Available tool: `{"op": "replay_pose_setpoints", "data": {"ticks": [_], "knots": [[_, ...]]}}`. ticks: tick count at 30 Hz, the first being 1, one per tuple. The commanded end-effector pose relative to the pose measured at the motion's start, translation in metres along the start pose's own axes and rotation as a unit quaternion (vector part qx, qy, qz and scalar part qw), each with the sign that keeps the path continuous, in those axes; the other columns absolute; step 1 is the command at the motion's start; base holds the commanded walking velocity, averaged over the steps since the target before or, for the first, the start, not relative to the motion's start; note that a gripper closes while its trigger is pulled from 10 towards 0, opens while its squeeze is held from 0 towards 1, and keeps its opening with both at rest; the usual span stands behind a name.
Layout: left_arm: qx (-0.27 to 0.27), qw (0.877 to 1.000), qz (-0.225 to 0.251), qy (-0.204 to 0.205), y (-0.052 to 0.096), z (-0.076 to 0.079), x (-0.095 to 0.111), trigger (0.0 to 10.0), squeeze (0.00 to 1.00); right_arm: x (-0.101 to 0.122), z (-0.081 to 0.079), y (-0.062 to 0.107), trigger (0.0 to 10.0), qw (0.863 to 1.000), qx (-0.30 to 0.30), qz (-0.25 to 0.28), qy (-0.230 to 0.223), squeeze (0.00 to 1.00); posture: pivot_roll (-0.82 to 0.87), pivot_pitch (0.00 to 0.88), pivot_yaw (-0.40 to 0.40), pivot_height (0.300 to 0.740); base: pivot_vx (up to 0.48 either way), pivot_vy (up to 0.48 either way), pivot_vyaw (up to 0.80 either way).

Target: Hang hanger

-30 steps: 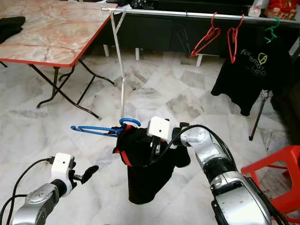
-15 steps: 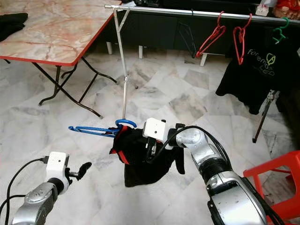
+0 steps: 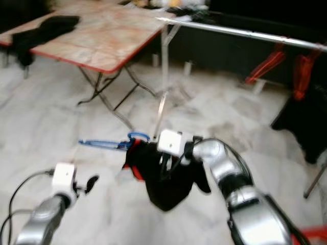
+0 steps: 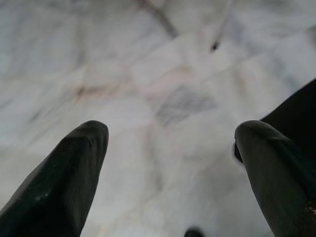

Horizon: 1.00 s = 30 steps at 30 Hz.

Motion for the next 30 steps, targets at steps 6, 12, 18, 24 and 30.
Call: {"op": "replay_pose_setpoints", "data": {"ticks": [6,12,18,24,30], "knots": [[-0.008,1.0,0.01,-0.004,-0.001,0.007,0.004,10.0,0.0,0.008,0.007,0.005,10.0,1.0,-0.007,0.008,0.018,0.0,-0.03,0.069,-0.032,0.74,0.0,0.0,0.8],[-0.02,1.0,0.016,-0.01,0.0,0.012,0.005,10.0,0.0,0.011,0.008,0.004,10.0,1.0,-0.006,0.022,0.006,0.0,-0.03,0.06,-0.037,0.74,0.0,0.0,0.45],[-0.053,0.998,0.032,-0.009,0.004,0.016,0.005,10.0,0.0,0.014,0.01,0.003,10.0,1.0,-0.011,0.029,-0.005,0.0,-0.02,0.053,-0.049,0.74,0.0,0.0,0.0],[-0.083,0.996,0.039,-0.008,0.015,0.017,-0.002,10.0,0.0,0.016,0.016,0.004,10.0,0.999,-0.036,0.024,0.0,0.0,-0.02,0.054,-0.046,0.74,0.0,0.0,0.0],[-0.055,0.998,0.017,-0.011,0.021,0.009,-0.015,10.0,0.0,0.015,0.018,0.005,10.0,0.999,-0.048,0.02,0.008,0.0,-0.02,0.054,-0.057,0.74,0.0,0.0,0.47]]}}
Point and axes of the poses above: a point about 5 cm out from each wrist's last joint towards the gripper, its own y axis pointing back from the gripper into the wrist, its own x axis along the axis of the wrist's last joint, z = x × y, the point moved 1 cm from there along -y, pointing out of the wrist towards the gripper, and after that the axes turned 10 degrees about -y, right-handed, at the moved point
